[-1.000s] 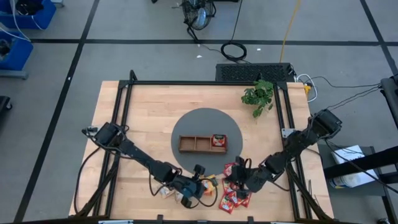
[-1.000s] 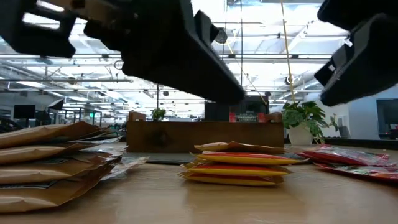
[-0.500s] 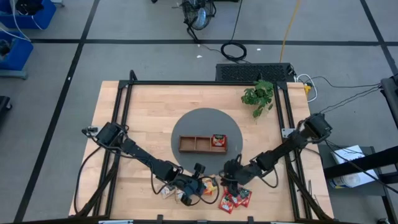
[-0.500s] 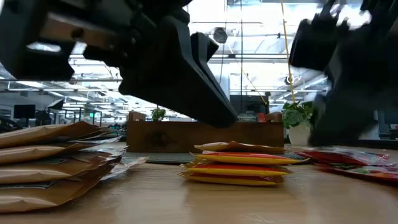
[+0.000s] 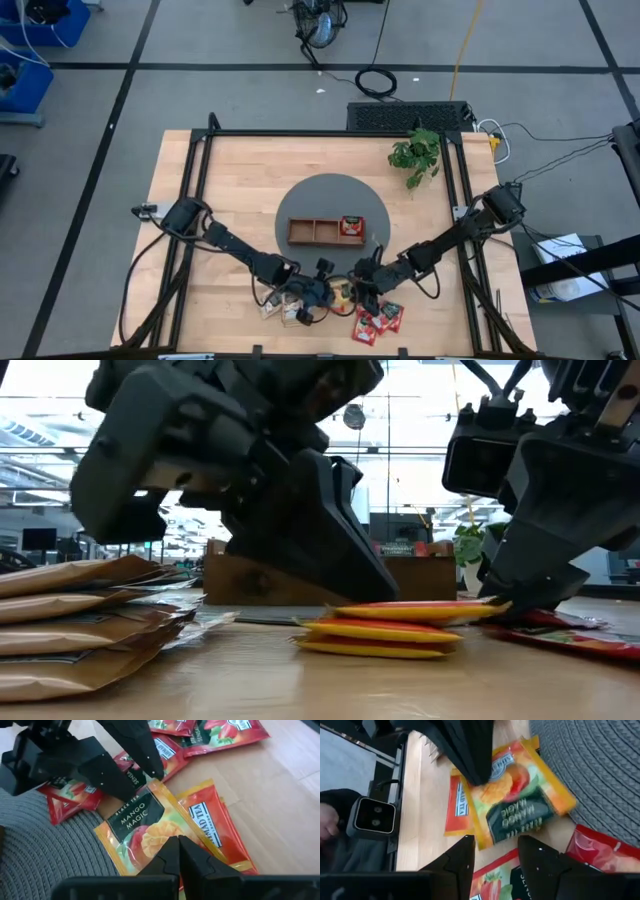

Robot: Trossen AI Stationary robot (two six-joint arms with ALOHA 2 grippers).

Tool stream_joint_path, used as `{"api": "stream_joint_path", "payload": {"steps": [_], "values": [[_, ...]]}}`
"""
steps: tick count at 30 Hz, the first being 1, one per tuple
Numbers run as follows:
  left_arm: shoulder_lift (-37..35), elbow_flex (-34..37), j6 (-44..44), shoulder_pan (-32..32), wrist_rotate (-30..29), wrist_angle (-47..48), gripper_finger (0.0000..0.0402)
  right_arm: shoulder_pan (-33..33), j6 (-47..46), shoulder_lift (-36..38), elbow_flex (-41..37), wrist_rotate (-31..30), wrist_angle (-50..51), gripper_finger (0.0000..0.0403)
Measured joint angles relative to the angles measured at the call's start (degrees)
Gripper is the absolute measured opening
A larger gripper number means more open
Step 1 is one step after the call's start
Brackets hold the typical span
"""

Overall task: Pick & Place Tea
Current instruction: Put the yellow tea bag into the middle section of the wooden organizer

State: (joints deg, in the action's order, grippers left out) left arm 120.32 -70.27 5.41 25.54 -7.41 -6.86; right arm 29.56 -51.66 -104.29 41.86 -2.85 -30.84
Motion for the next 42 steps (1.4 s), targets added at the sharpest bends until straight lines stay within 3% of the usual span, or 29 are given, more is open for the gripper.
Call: {"api": "stream_joint_path", "payload": {"steps": [7,13,18,23,42], "values": [[0.26,-0.01,-0.15,-0.18,0.38,0.0,0.0019,-0.63,-2.51,0.12,-1.1,-1.37,-1.03,0.0139],[0.26,0.01,0.13,-0.18,0.39,-0.32,0.0005,-2.25,-4.61,0.31,-2.2,-1.51,-1.41,0.0131],[0.26,0.03,0.31,-0.25,0.47,-0.32,0.0019,-2.56,-4.48,0.28,-2.35,-1.53,-1.09,0.0116],[0.26,0.05,0.28,-0.4,0.53,-0.51,0.0004,-2.58,-4.22,0.26,-2.37,0.98,-0.46,0.0104],[0.39,0.13,0.32,-0.51,0.56,-2.24,0.0022,-1.7,-1.76,0.04,-2.46,-0.04,1.74,0.0102]]}}
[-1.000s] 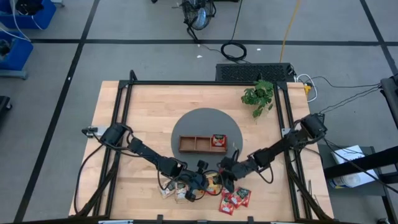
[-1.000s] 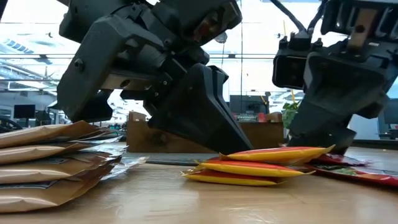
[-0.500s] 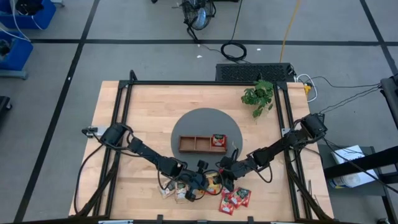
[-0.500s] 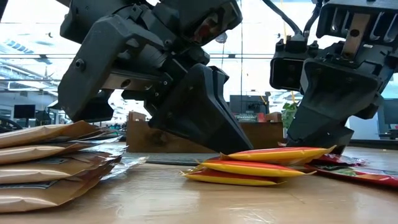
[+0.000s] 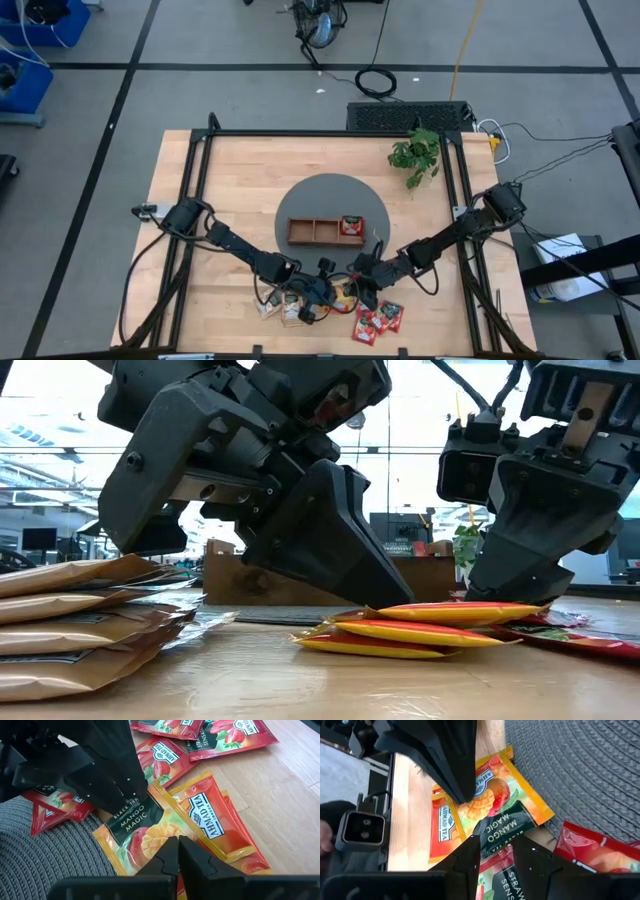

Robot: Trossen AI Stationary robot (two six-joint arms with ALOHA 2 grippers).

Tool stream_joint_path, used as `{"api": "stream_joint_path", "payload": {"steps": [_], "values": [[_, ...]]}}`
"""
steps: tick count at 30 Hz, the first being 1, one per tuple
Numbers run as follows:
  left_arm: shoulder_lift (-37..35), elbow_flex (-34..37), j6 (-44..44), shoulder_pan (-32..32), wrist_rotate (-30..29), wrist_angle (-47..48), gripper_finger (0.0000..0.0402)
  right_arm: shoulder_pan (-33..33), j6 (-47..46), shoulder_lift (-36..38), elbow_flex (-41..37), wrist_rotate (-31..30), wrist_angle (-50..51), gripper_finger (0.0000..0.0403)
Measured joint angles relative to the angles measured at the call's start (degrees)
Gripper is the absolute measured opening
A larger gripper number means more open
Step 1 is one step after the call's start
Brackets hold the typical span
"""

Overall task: Pick & Place Tea
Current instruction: Put the yellow tea bag into the middle section of the wooden organizer

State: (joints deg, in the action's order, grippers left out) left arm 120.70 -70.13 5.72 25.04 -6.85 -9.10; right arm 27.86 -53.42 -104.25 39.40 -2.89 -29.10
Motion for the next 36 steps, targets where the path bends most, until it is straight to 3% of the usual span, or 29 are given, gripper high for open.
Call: {"api": "stream_joint_path", "payload": {"steps": [8,12,21,27,31,36], "values": [[0.0,0.01,0.61,0.0,-0.02,-0.07,0.0008,0.4,3.27,-0.02,-0.02,0.14,1.59,0.0088],[0.0,0.01,0.8,0.0,-0.37,-0.19,0.0021,0.39,5.06,-0.04,-0.02,-0.26,1.71,0.0067],[0.0,0.01,1.52,-0.02,-0.59,-0.91,0.001,0.0,8.39,-0.07,-0.05,-2.43,0.57,0.0004],[0.0,0.01,1.25,-0.04,-0.66,-0.73,0.003,-0.02,8.61,-0.11,-0.09,-3.09,0.22,0.0005],[0.0,0.01,1.78,-0.01,-1.15,-1.03,0.0019,-0.03,8.93,-0.12,-0.15,-3.01,-1.03,0.0009],[-0.47,-0.18,4.25,1.9,-5.98,-1.45,0.0004,-0.18,8.35,-0.13,-0.09,-2.87,-0.73,0.0032]]}}
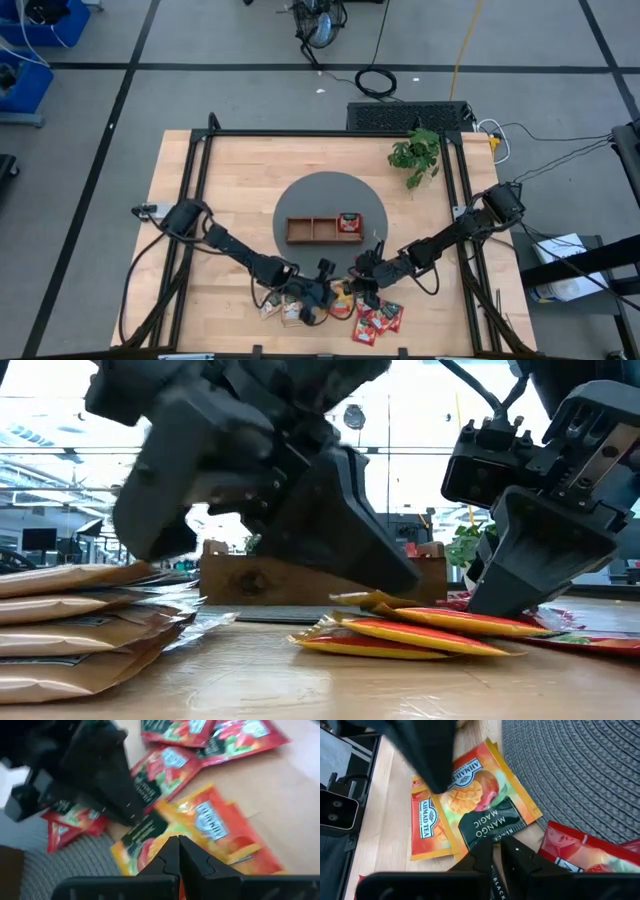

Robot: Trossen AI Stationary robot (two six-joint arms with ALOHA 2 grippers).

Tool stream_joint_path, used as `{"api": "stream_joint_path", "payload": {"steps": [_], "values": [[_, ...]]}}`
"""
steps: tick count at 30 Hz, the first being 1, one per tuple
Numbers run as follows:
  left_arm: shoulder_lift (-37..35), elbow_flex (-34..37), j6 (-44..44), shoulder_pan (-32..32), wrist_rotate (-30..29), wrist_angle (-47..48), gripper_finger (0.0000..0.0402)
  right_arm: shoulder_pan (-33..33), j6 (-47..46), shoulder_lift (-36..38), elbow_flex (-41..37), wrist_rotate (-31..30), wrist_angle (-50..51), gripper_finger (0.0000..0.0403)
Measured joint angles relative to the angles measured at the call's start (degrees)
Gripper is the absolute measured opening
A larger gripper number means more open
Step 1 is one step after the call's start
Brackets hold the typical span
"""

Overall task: Pick & Place Tea
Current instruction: Put the yellow tea bag into the middle section of the wooden organizer

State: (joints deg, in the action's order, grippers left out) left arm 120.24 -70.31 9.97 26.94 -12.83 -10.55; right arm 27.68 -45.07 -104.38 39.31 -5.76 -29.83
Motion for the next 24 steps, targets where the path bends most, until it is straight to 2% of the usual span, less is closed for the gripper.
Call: {"api": "stream_joint_path", "payload": {"steps": [5,9,12,18,24], "values": [[-0.26,-0.01,-0.02,1.42,-0.32,1.84,0.002,0.02,-0.62,0.04,0.0,-0.05,-0.14,0.0047],[-0.29,-0.01,-1.64,0.44,-0.55,2.26,0.0014,0.02,-1.1,0.07,0.0,0.18,-0.27,0.0055],[0.02,-0.04,-3.49,-0.61,0.98,2.4,0.0004,-0.18,-1.4,0.14,0.0,2.18,-0.62,0.0061],[2.03,-0.16,-4.5,-1.76,2.3,1.89,0.0017,-1.39,-1.11,0.13,-0.02,5.57,-2.34,0.0076],[2.24,-0.19,-5.57,-2.27,2.51,2.28,0.0006,-4.06,-7.95,0.28,0.11,10.41,-2.1,0.0109]]}}
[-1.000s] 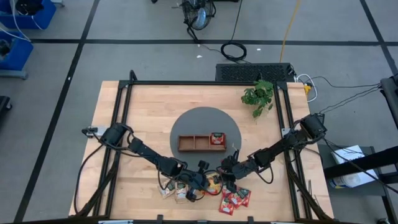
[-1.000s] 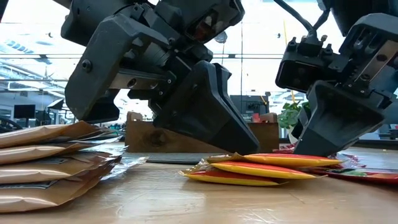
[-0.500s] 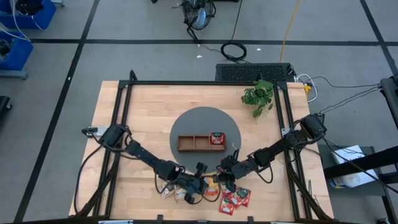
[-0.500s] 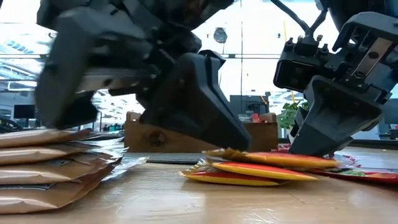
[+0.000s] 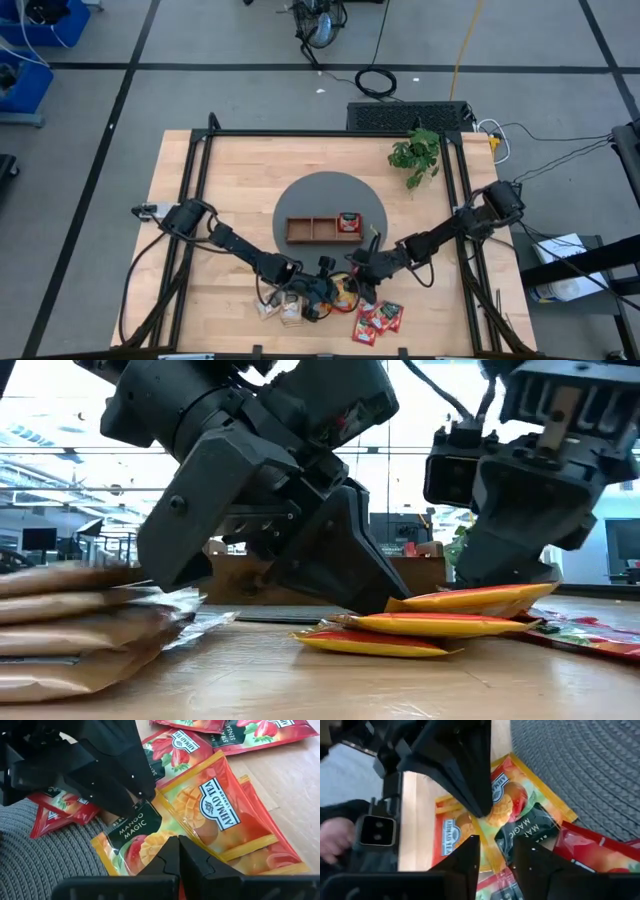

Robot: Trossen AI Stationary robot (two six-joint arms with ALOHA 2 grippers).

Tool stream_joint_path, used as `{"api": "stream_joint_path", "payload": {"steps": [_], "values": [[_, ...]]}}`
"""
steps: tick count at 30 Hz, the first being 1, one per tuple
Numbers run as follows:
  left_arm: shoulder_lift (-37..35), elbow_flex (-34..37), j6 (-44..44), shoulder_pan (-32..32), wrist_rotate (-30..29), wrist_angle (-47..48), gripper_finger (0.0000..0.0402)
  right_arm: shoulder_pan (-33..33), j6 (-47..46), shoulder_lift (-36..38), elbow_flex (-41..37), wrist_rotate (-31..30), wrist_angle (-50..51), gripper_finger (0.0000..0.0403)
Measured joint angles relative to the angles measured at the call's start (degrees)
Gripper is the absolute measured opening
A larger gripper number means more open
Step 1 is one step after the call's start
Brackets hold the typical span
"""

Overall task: Pick & Place Tea
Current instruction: Put the yellow tea bag into the middle section of the wooden organizer

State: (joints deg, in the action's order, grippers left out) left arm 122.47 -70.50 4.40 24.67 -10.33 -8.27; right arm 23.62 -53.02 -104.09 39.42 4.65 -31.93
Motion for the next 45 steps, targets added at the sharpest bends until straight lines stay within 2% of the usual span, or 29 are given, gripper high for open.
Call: {"api": "stream_joint_path", "payload": {"steps": [6,10,14,21,25,30,45], "values": [[0.04,0.02,-0.45,0.05,0.0,1.26,0.0018,-1.23,-3.62,0.85,0.0,4.39,3.18,0.0145],[0.04,0.04,-0.46,0.04,0.0,1.38,0.0004,-1.46,-3.3,4.22,-0.04,2.3,12.32,0.015],[0.09,0.07,-0.42,0.04,-0.01,1.23,0.0015,-1.49,-3.31,6.82,-0.09,0.39,17.73,0.0149],[0.15,0.12,-0.22,-0.46,0.95,0.65,0.0004,-1.54,-4.37,4.36,-0.04,0.12,14.98,0.015],[0.15,1.15,-0.39,-0.7,1.54,-1.14,0.0014,-1.51,-4.65,2.07,-0.02,0.79,10.02,0.015],[0.15,3.79,-0.23,-1.08,2.78,-6.13,0.0006,-1.65,-6.37,1.84,-0.02,1.53,13.42,0.0147],[0.24,4.35,-0.18,-1.88,3.43,-8.81,0.0014,-1.41,-5.74,1.77,-0.04,3.12,13.51,0.0146]]}}
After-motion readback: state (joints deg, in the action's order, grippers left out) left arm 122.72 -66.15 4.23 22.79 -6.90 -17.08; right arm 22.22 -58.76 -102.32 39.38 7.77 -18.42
